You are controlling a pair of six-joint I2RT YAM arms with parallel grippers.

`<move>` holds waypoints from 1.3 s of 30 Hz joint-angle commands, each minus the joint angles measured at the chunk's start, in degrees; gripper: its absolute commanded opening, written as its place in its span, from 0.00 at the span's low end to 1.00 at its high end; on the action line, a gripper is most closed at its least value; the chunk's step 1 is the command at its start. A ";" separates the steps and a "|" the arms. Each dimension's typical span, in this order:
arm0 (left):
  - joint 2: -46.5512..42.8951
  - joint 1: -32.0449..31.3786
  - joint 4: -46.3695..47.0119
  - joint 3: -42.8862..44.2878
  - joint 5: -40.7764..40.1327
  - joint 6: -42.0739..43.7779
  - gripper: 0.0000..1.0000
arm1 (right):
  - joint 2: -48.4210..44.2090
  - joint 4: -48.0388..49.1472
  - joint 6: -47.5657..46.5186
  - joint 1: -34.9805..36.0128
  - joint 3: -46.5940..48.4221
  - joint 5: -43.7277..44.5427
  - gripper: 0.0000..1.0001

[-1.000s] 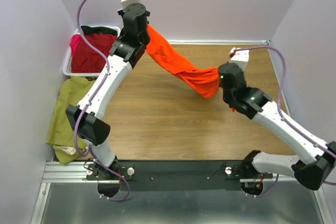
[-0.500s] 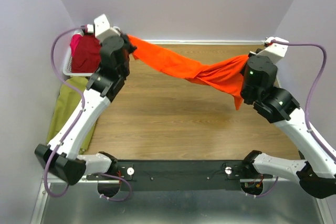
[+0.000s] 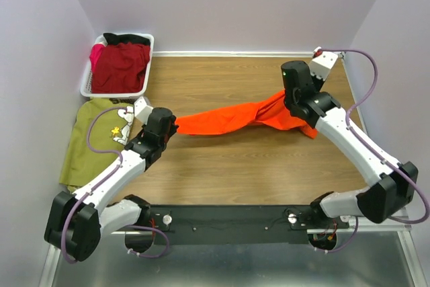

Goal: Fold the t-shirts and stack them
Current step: Flatten out the tshirt

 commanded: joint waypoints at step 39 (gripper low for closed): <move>16.37 -10.69 14.05 5.77 -1.57 24.06 0.59 | 36.99 5.20 8.86 -11.12 6.69 -25.34 0.01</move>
